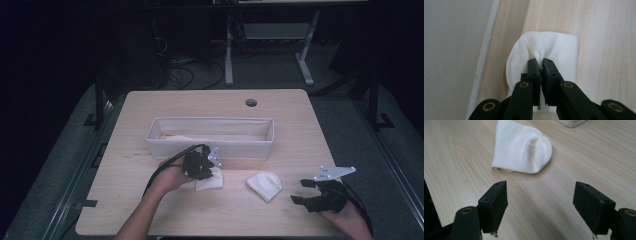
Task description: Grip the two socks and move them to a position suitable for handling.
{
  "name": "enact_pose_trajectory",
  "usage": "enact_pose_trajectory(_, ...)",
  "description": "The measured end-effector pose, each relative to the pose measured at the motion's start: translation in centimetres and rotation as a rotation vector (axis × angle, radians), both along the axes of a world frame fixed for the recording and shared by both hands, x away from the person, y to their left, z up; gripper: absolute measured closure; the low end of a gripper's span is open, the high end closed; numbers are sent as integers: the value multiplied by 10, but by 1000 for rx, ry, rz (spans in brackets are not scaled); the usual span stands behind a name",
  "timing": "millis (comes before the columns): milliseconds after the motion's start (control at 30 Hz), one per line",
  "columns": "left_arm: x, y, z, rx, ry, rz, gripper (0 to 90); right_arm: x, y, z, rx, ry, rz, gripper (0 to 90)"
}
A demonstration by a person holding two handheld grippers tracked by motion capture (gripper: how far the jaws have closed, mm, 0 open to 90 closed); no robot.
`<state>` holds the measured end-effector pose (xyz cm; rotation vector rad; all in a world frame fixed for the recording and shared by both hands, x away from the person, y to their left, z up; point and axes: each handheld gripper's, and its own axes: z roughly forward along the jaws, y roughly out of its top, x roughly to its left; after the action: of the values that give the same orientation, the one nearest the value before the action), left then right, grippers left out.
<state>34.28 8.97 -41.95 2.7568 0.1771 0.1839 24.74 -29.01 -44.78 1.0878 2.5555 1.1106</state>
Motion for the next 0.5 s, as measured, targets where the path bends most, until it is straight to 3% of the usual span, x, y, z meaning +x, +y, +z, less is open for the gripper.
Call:
enact_pose_trajectory(300, -5, -13, 19, -18, -53, -61, 850, -1, 0, 0, 0, -3, -1, 271)
enact_pose_trajectory(400, -13, -17, 17, 2, -61, -81, 841, 0, -1, -1, 0, 1, -3, 270)
enact_pose_trajectory(500, -23, -18, 11, -3, -41, -101, 825, -1, -1, -1, 2, 0, -5, 270)
